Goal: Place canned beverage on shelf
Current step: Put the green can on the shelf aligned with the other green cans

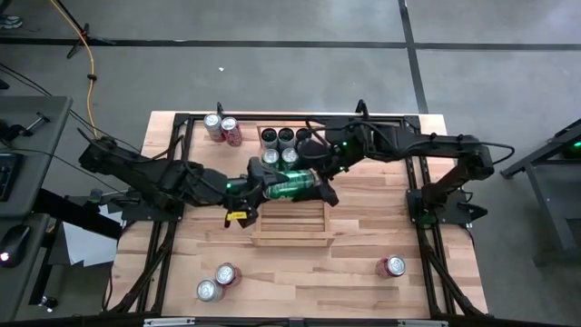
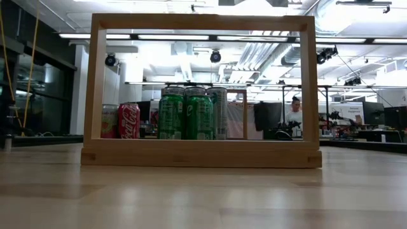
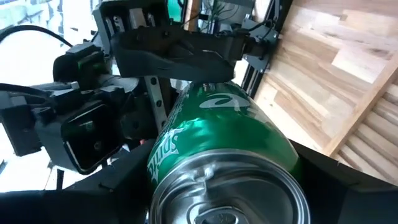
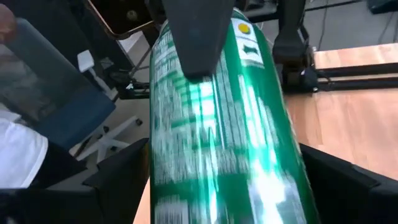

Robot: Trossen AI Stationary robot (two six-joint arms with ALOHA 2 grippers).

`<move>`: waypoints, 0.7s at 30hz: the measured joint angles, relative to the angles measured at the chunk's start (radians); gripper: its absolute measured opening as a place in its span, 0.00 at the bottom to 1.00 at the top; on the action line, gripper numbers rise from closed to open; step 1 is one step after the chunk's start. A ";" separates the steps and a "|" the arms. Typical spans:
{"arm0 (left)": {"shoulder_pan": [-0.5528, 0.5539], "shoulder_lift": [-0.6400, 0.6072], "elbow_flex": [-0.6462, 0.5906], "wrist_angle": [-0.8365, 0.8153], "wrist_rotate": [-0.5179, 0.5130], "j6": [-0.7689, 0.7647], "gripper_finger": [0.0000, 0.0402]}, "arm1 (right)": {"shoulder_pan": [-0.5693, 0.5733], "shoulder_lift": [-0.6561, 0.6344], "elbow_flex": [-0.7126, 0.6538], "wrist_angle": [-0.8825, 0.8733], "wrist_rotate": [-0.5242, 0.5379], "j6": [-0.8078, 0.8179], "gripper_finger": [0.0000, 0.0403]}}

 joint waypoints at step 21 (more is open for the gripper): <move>0.007 0.042 -0.001 0.008 0.050 -0.111 0.80 | 0.018 0.014 -0.001 -0.046 -0.039 0.000 0.73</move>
